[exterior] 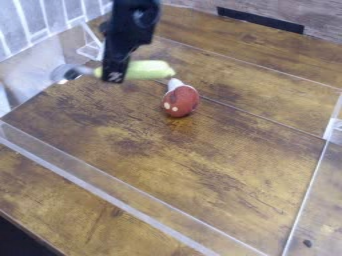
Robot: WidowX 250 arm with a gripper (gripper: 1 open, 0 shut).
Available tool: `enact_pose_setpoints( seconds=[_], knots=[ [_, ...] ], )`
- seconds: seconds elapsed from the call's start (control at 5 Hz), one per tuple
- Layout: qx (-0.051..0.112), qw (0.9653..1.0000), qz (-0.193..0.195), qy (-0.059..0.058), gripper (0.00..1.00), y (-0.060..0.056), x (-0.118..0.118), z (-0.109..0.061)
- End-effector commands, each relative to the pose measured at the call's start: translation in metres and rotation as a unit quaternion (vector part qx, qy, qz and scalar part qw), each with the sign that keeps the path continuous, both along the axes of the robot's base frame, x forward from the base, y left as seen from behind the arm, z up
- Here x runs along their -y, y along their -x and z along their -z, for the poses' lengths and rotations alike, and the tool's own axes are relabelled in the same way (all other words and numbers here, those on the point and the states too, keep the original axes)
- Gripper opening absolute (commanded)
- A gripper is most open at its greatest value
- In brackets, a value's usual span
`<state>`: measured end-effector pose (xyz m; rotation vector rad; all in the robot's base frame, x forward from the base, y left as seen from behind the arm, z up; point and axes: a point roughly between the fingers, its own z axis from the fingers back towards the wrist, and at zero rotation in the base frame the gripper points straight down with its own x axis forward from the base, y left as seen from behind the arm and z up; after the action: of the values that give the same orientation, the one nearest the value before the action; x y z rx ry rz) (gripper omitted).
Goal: Move the green spoon to the left
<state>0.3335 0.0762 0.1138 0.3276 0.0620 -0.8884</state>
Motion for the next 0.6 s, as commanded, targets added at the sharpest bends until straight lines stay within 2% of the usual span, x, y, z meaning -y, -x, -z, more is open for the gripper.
enact_pose_setpoints(
  seconds=[0.0, 0.2, 0.4],
  knots=[
    [0.058, 0.9983, 0.011, 0.001, 0.0, 0.006, -0.02, -0.026],
    [0.073, 0.9969, 0.029, 0.01, 0.0, 0.005, -0.016, -0.025],
    [0.084, 0.996, 0.024, 0.016, 0.0, 0.007, -0.016, -0.014]
  ],
)
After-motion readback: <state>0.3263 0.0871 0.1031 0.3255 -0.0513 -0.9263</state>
